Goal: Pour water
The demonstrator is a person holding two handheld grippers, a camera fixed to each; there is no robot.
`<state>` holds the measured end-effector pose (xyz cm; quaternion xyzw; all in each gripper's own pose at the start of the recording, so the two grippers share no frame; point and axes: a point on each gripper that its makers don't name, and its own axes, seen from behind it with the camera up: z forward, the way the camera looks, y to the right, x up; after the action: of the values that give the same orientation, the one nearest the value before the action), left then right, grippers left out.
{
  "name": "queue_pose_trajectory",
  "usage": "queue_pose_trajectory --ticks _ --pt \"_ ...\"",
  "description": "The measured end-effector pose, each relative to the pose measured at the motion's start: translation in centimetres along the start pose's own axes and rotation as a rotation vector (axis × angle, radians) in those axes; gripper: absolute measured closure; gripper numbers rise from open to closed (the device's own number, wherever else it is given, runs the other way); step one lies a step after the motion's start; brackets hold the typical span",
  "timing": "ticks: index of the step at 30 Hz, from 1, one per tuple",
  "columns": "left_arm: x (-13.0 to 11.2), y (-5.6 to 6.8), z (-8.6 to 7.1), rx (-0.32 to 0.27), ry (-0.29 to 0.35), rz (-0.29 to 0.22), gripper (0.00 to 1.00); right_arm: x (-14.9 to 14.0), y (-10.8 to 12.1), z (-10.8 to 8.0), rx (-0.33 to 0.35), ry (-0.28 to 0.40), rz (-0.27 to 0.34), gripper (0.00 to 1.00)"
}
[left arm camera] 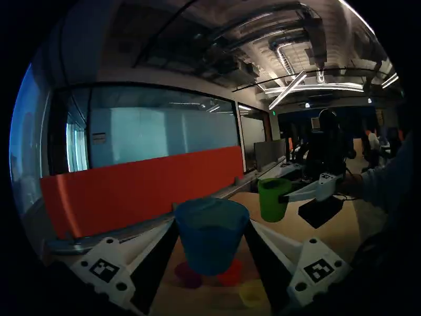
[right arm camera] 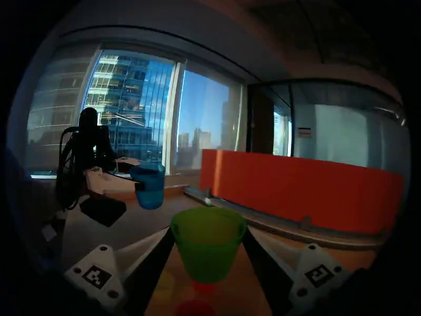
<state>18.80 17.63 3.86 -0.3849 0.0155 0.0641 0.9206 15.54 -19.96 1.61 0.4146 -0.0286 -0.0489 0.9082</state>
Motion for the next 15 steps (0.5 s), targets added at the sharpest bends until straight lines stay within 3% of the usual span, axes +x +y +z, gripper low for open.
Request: queue_pose_trajectory --ticks 15 --pt "4.5 -0.1 0.4 0.039 0.047 0.223 0.15 -0.8 -4.2 2.3 0.100 -0.011 0.006 0.08"
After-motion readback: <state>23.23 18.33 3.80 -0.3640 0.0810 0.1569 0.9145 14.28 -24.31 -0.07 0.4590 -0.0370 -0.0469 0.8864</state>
